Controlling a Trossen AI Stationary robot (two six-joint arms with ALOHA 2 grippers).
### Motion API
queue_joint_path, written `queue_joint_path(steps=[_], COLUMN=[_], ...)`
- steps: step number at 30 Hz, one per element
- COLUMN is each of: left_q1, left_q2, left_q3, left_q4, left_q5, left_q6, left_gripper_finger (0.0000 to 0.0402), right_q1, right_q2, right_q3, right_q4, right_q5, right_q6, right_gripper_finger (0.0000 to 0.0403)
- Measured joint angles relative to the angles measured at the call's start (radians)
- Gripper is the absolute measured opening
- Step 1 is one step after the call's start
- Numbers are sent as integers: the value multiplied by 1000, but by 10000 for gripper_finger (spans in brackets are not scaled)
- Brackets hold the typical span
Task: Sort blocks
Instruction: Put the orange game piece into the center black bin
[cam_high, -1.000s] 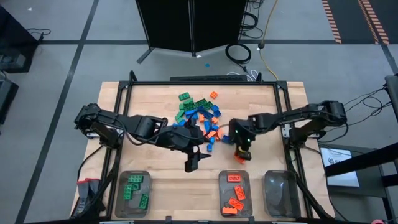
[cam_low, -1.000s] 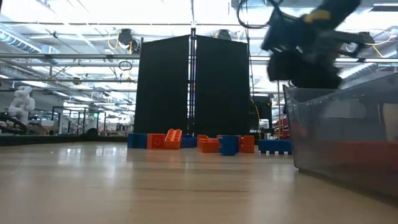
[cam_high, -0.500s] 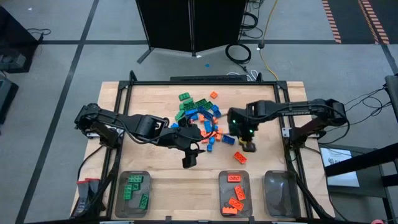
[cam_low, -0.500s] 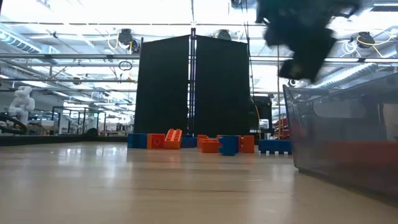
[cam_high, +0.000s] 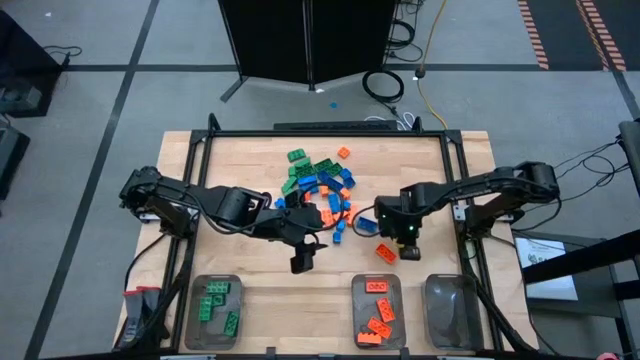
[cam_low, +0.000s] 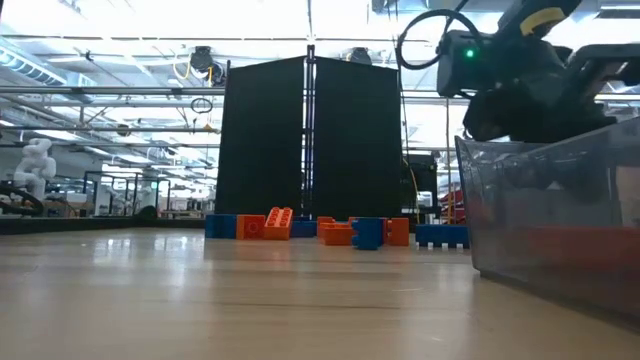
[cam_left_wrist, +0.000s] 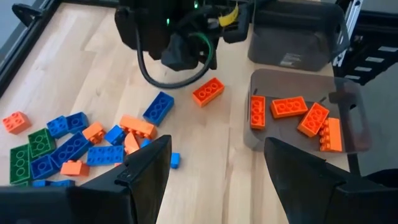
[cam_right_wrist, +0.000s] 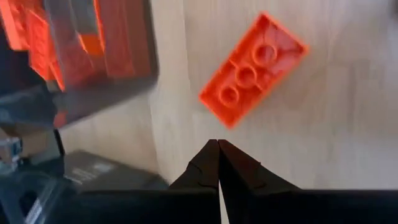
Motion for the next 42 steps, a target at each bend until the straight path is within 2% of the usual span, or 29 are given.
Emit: queue_joint_path(steps=[4,13,18,22,28,31,33,36,39,42], left_q1=[1,1,1,1,1,1,1,1,5,20], left_q2=[0,0,0,0,0,0,0,0,0,7], left_q3=[0,0,0,0,1,1,1,1,1,1], left_q4=[-7,-9,-17,-27,-25,-25,-27,-27,-37,-76], left_q5=[0,0,0,0,1,1,4,0,-35,-116], left_q6=[0,0,0,0,0,-8,-9,-9,-53,-154], left_gripper_finger=[260,260,260,260,260,260,260,260,260,260], right_q1=[0,0,0,-1,-18,-33,-43,-56,-54,-47], right_q2=[15,27,48,71,94,91,83,62,31,-3], right_q3=[-24,-65,-113,-125,-96,-42,4,110,249,410], right_q4=[68,46,128,216,577,651,639,606,446,166], right_q5=[-2,2,20,27,30,82,138,137,159,313], right_q6=[24,45,71,77,82,63,37,-5,-38,-90], right_gripper_finger=[0,0,0,0,0,0,0,0,0,0])
